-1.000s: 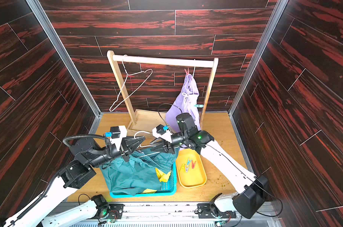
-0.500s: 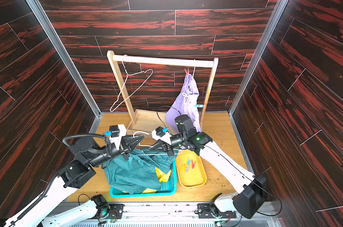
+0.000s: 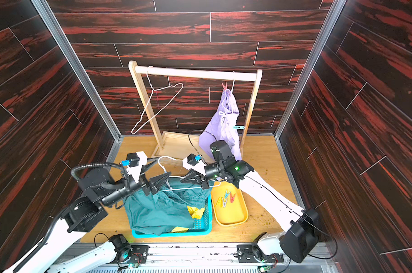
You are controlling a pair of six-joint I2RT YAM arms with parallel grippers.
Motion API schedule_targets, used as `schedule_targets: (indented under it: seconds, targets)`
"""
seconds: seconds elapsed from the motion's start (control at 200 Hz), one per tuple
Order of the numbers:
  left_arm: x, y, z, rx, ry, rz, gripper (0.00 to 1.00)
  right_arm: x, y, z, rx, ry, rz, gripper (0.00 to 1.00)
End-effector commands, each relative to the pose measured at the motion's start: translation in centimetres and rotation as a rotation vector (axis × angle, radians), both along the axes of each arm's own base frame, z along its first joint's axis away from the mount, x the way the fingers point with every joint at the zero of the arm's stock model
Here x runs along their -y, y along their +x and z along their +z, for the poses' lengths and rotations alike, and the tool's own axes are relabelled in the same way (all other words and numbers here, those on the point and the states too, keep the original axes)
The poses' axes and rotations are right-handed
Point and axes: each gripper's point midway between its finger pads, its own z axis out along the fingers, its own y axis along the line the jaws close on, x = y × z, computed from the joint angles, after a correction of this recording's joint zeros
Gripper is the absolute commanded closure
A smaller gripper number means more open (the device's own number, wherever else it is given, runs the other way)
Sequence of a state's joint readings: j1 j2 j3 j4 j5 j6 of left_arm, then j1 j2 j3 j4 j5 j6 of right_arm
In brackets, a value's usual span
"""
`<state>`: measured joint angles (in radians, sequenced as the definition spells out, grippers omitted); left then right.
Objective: Remove the clothespins securing shorts to the hanger
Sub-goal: Remove the shorts from the hanger.
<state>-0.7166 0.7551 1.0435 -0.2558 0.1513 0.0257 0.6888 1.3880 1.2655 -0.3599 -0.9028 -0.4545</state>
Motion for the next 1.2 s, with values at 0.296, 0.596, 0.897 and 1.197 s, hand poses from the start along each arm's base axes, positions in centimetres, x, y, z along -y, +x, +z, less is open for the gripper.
schedule_targets:
  seconds: [0.296,0.596,0.897,1.197]
  targets:
    - [-11.2,-1.2,-3.0,-0.283,0.035,0.49,0.23,0.2,-0.4,0.2,0.0,0.034,-0.019,1.0]
    - [-9.9,-3.4,-4.3,-0.795,-0.065,0.525,0.3,0.2,-0.1,0.2,0.017,0.036,-0.042,1.0]
    - [-9.4,-2.1,-7.1,-0.939,-0.163,0.643,0.3,0.5,-0.1,-0.4,0.033,0.036,-0.077,1.0]
    - [-8.0,-0.6,-9.4,-0.972,-0.189,0.674,0.31,0.6,0.2,-0.2,0.031,0.035,-0.094,1.0]
